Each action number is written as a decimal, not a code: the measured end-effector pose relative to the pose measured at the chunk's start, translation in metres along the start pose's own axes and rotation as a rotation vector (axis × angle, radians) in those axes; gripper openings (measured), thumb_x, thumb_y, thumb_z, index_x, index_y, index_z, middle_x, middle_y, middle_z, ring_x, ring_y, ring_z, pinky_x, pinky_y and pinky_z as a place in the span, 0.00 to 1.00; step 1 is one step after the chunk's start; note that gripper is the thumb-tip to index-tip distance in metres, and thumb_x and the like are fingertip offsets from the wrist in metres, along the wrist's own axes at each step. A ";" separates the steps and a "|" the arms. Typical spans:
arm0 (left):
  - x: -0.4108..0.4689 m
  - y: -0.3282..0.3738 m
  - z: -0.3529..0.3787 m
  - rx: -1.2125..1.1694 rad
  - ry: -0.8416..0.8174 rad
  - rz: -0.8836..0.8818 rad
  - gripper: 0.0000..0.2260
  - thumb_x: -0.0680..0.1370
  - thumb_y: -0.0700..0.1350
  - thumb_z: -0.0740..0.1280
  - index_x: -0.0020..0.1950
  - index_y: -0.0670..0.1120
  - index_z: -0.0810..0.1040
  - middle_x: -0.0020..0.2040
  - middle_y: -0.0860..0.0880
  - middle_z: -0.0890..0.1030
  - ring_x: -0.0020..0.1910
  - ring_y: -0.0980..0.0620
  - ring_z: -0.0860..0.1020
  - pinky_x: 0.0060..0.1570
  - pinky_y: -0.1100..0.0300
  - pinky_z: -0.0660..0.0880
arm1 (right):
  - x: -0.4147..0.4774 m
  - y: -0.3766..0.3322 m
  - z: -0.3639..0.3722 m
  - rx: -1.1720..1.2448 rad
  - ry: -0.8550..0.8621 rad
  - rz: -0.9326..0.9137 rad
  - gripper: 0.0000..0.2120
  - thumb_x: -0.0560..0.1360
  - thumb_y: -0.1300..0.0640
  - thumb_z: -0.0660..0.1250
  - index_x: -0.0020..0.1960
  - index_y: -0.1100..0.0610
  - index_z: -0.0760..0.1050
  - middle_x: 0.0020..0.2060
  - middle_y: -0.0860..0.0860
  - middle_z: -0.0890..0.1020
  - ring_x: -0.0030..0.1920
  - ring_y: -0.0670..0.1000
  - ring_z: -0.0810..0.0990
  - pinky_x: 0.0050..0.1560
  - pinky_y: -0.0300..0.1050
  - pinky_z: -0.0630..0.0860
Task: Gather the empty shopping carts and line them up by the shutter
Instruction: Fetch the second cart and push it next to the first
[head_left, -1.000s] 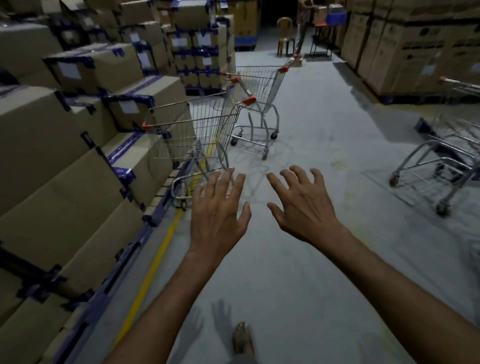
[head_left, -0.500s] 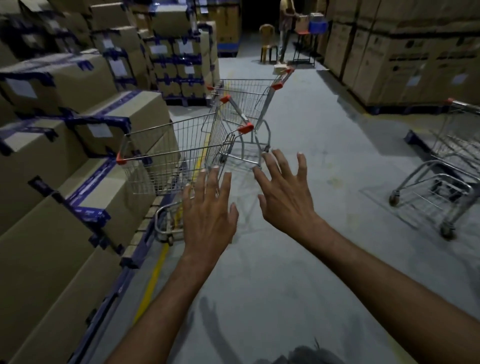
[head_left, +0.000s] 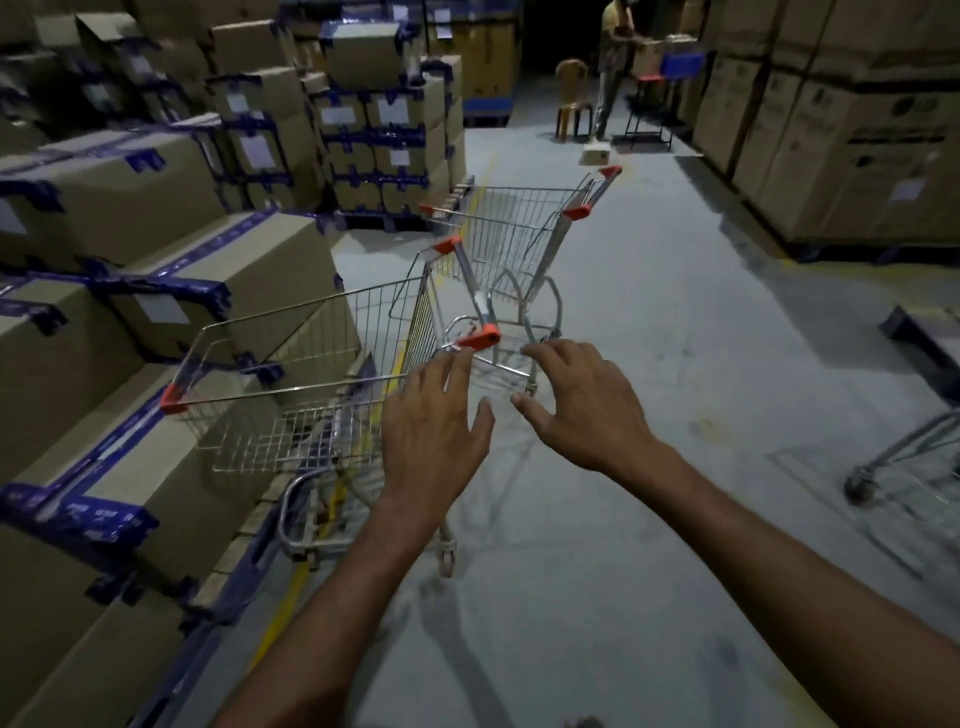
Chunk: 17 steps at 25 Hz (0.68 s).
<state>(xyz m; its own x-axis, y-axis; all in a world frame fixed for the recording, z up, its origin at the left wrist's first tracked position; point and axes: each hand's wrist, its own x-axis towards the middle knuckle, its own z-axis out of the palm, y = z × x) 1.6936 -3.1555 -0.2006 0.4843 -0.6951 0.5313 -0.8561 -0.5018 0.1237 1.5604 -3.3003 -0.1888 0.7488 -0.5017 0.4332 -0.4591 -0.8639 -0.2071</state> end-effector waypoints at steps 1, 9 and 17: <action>0.022 0.005 0.010 0.021 0.014 -0.001 0.26 0.80 0.56 0.63 0.76 0.48 0.68 0.71 0.47 0.74 0.69 0.46 0.72 0.60 0.47 0.74 | 0.021 0.019 0.002 0.012 -0.019 -0.011 0.27 0.78 0.37 0.65 0.73 0.47 0.68 0.67 0.48 0.75 0.66 0.53 0.72 0.60 0.53 0.74; 0.164 0.024 0.104 0.066 0.009 -0.085 0.26 0.80 0.56 0.64 0.76 0.49 0.69 0.73 0.47 0.72 0.73 0.45 0.68 0.67 0.44 0.67 | 0.174 0.121 0.056 -0.233 -0.072 -0.303 0.32 0.73 0.48 0.70 0.75 0.52 0.67 0.72 0.56 0.71 0.71 0.60 0.68 0.68 0.59 0.67; 0.296 -0.006 0.250 0.112 -0.101 -0.243 0.30 0.78 0.63 0.60 0.75 0.46 0.69 0.71 0.46 0.74 0.71 0.44 0.69 0.67 0.42 0.67 | 0.356 0.180 0.175 -0.410 -0.154 -0.507 0.37 0.67 0.55 0.73 0.74 0.56 0.66 0.73 0.59 0.68 0.73 0.62 0.66 0.70 0.66 0.61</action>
<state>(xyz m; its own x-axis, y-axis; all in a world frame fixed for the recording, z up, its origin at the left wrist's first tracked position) 1.8876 -3.4866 -0.2534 0.6936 -0.5923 0.4100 -0.6898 -0.7102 0.1409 1.8285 -3.6420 -0.2256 0.9654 -0.0643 0.2526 -0.1537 -0.9232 0.3522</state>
